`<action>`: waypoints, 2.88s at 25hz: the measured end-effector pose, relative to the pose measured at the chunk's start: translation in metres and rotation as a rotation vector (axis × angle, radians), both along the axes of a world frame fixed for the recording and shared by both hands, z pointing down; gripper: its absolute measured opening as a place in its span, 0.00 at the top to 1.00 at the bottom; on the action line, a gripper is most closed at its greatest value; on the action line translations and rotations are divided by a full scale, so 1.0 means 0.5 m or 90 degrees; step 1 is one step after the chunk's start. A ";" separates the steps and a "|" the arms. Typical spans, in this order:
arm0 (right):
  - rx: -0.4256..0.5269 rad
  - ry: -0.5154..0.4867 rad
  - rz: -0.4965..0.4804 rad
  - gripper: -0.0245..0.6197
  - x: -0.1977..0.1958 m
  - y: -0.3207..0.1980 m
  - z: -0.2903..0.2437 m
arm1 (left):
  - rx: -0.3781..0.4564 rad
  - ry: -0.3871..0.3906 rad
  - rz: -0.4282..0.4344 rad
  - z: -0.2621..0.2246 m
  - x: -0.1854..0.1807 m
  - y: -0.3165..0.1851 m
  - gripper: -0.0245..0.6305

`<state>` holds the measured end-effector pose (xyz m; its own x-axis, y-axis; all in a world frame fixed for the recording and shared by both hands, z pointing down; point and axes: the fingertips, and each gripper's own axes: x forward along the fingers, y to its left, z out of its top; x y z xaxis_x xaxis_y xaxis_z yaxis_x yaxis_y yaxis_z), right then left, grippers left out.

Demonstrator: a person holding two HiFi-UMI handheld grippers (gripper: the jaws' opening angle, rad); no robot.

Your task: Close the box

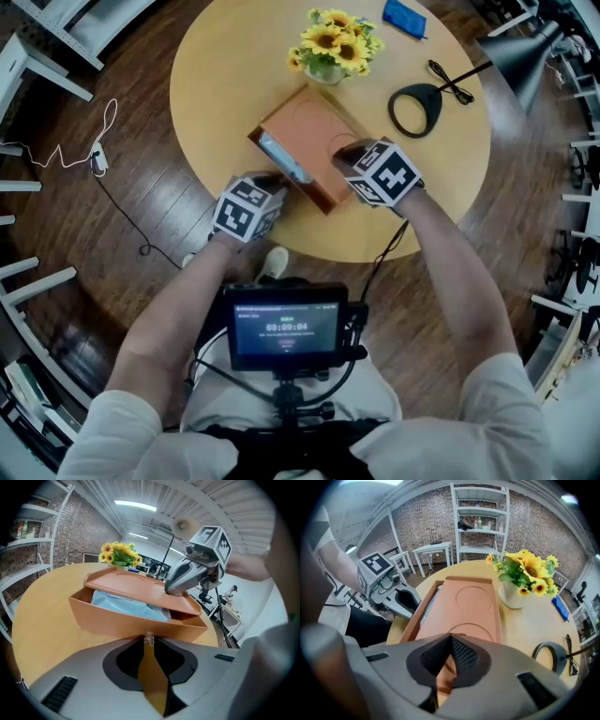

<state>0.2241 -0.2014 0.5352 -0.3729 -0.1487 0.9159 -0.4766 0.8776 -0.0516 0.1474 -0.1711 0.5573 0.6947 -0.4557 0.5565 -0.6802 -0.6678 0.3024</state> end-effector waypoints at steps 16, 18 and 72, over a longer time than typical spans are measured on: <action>0.010 0.044 -0.042 0.96 -0.004 0.007 0.003 | -0.014 0.029 0.029 -0.006 0.049 -0.055 0.85; 0.014 0.044 -0.030 0.96 -0.005 0.005 0.004 | -0.015 0.034 0.036 -0.006 0.048 -0.055 0.85; 0.232 -0.128 0.904 0.80 -0.399 0.767 -0.097 | 0.054 -0.065 0.258 -0.171 -0.668 0.231 0.79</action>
